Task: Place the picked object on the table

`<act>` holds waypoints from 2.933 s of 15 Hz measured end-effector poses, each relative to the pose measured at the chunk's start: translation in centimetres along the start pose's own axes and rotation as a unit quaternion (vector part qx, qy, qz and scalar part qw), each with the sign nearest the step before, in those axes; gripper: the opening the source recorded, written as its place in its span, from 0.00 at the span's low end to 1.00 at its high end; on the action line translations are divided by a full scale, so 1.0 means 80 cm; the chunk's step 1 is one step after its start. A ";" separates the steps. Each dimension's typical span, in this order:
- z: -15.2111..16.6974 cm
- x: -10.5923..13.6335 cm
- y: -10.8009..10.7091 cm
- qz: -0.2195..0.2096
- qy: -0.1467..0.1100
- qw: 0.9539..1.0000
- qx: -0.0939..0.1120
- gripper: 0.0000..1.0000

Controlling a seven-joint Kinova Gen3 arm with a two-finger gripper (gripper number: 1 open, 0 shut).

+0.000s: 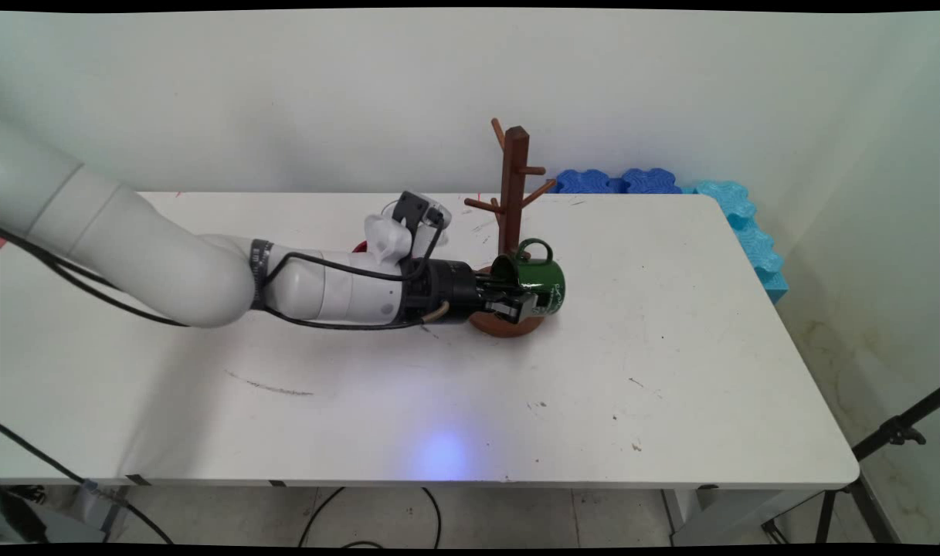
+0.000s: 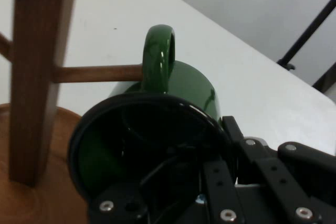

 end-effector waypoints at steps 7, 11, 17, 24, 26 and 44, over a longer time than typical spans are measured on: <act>-0.040 0.008 0.035 -0.001 -0.009 1.000 -0.023 0.00; -0.071 0.014 0.045 0.011 -0.036 0.999 -0.022 0.00; -0.107 0.038 0.045 0.035 -0.079 0.996 -0.003 0.00; -0.137 0.079 0.049 0.090 -0.134 0.987 -0.006 0.00; -0.146 0.092 0.049 0.110 -0.152 0.982 -0.009 0.00; -0.176 0.144 0.005 0.287 -0.385 0.877 0.028 0.00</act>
